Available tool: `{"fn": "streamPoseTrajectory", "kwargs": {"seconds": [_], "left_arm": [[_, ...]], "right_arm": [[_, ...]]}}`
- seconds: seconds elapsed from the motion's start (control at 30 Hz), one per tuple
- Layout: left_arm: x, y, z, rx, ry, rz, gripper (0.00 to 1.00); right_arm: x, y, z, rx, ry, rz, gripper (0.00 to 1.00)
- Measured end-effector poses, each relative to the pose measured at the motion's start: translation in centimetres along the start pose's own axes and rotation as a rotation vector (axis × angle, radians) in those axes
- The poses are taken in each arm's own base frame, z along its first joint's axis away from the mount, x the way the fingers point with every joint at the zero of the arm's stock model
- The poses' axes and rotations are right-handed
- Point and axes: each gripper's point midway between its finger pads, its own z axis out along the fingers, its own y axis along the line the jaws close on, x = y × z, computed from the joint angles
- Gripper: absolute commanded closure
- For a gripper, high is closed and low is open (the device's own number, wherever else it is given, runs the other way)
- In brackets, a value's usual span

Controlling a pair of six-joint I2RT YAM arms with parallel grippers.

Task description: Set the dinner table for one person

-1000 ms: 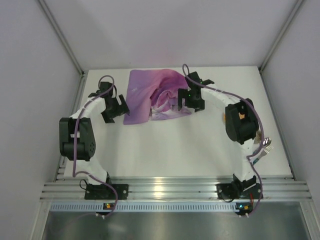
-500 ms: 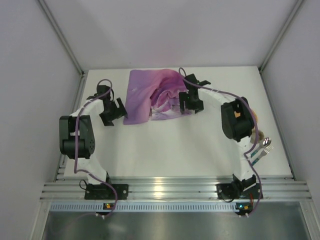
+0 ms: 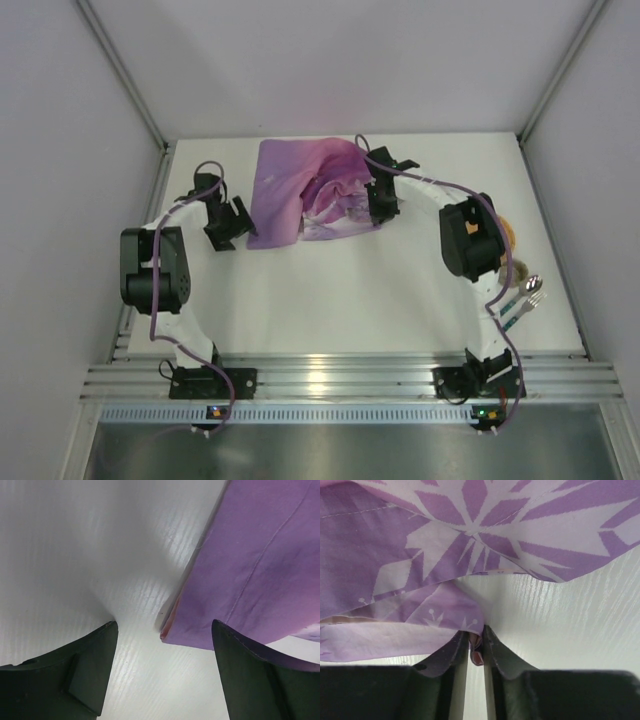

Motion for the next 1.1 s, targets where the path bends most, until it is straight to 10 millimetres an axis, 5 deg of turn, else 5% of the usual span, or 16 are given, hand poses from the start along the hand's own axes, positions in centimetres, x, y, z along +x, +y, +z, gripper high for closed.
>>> {"fn": "streamPoseTrajectory", "kwargs": {"seconds": [0.13, 0.23, 0.27, 0.37, 0.53, 0.7, 0.97, 1.1], "left_arm": [[-0.1, -1.3, 0.4, 0.062, 0.001, 0.005, 0.3], [0.2, -2.5, 0.9, 0.12, 0.018, 0.019, 0.47], [0.2, -3.0, 1.1, 0.139, 0.018, 0.032, 0.71], [1.2, -4.1, 1.9, 0.16, 0.046, 0.06, 1.0], [2.2, -5.3, 2.2, 0.194, 0.078, 0.089, 1.0], [0.9, -3.3, 1.7, 0.112, 0.067, 0.062, 1.0], [-3.0, 3.9, -2.2, -0.027, -0.021, -0.093, 1.0], [-1.9, 4.0, -5.4, -0.024, -0.05, -0.093, 1.0]], "right_arm": [[0.0, 0.0, 0.0, -0.002, 0.001, -0.006, 0.9], [0.0, 0.1, 0.0, -0.005, 0.001, -0.007, 0.97], [0.1, 0.1, 0.0, -0.006, 0.002, -0.008, 1.0], [0.1, 0.2, 0.0, -0.009, 0.003, -0.008, 1.0], [0.1, 0.2, 0.1, -0.013, 0.005, -0.012, 1.0], [1.3, -1.2, -0.3, -0.047, 0.006, 0.055, 1.0], [9.2, -10.6, -3.9, 0.003, 0.126, 0.333, 1.0], [13.6, -11.0, -6.2, -0.018, 0.191, 0.392, 1.0]]}}
